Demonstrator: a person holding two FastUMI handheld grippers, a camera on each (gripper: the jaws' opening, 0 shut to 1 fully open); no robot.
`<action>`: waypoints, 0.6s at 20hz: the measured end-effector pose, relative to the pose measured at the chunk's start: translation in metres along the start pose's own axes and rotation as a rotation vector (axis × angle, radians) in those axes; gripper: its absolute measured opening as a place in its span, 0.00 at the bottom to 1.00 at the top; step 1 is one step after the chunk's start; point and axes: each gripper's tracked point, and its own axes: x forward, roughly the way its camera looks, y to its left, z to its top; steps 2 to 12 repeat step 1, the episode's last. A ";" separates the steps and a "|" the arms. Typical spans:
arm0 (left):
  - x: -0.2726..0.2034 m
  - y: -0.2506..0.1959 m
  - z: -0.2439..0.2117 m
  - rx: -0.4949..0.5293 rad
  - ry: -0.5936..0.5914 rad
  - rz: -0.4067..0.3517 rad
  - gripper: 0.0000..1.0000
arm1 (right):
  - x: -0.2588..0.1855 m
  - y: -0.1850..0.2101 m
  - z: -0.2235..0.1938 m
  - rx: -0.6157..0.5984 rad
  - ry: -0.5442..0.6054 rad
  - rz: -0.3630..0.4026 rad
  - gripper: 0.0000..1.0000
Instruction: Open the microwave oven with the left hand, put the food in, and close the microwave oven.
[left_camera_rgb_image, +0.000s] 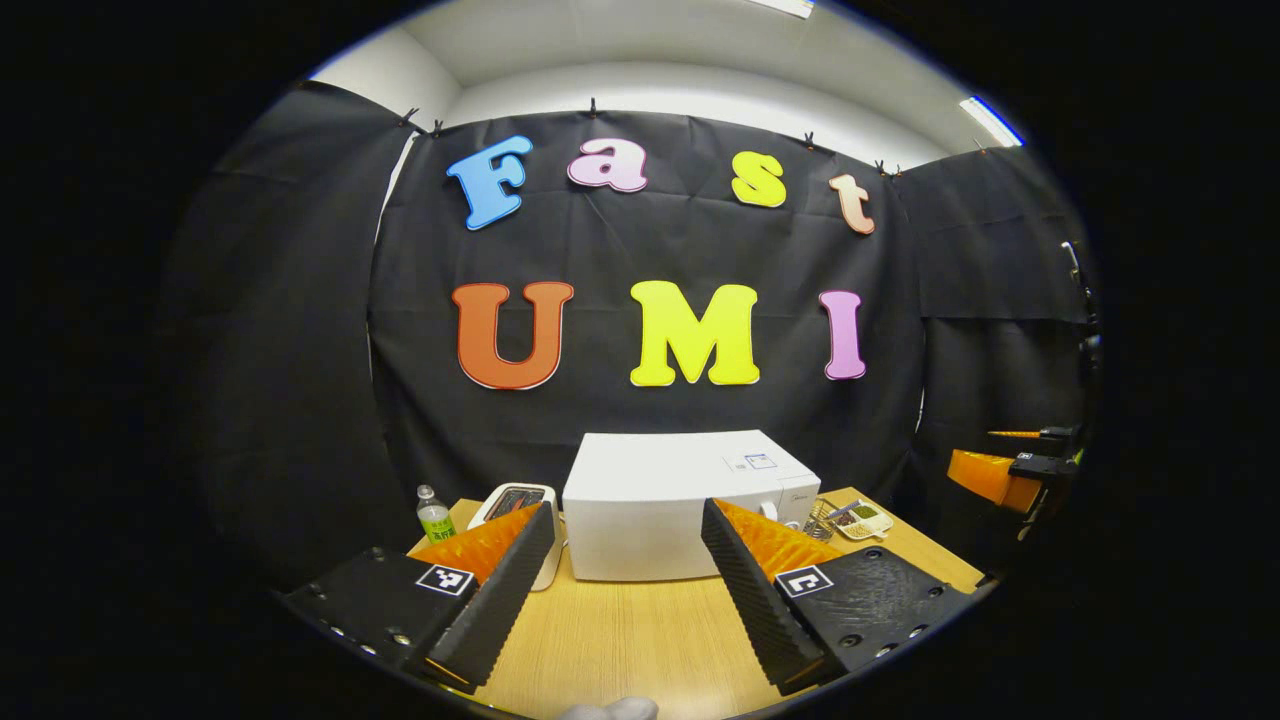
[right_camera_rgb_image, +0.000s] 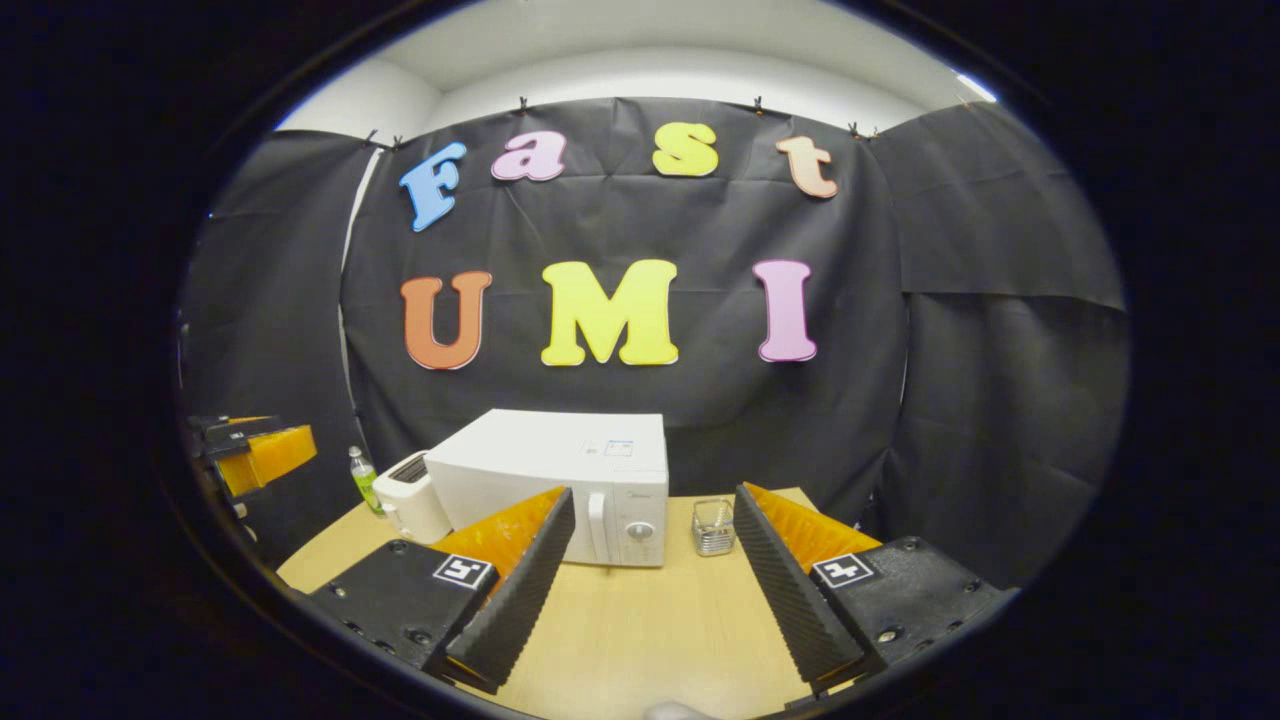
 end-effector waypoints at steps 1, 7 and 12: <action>-0.001 0.001 0.003 0.002 -0.003 -0.002 0.93 | -0.001 -0.001 0.000 0.005 -0.002 -0.001 1.00; -0.001 0.001 0.003 0.002 -0.003 -0.002 0.93 | -0.001 -0.001 0.000 0.005 -0.002 -0.001 1.00; -0.001 0.001 0.003 0.002 -0.003 -0.002 0.93 | -0.001 -0.001 0.000 0.005 -0.002 -0.001 1.00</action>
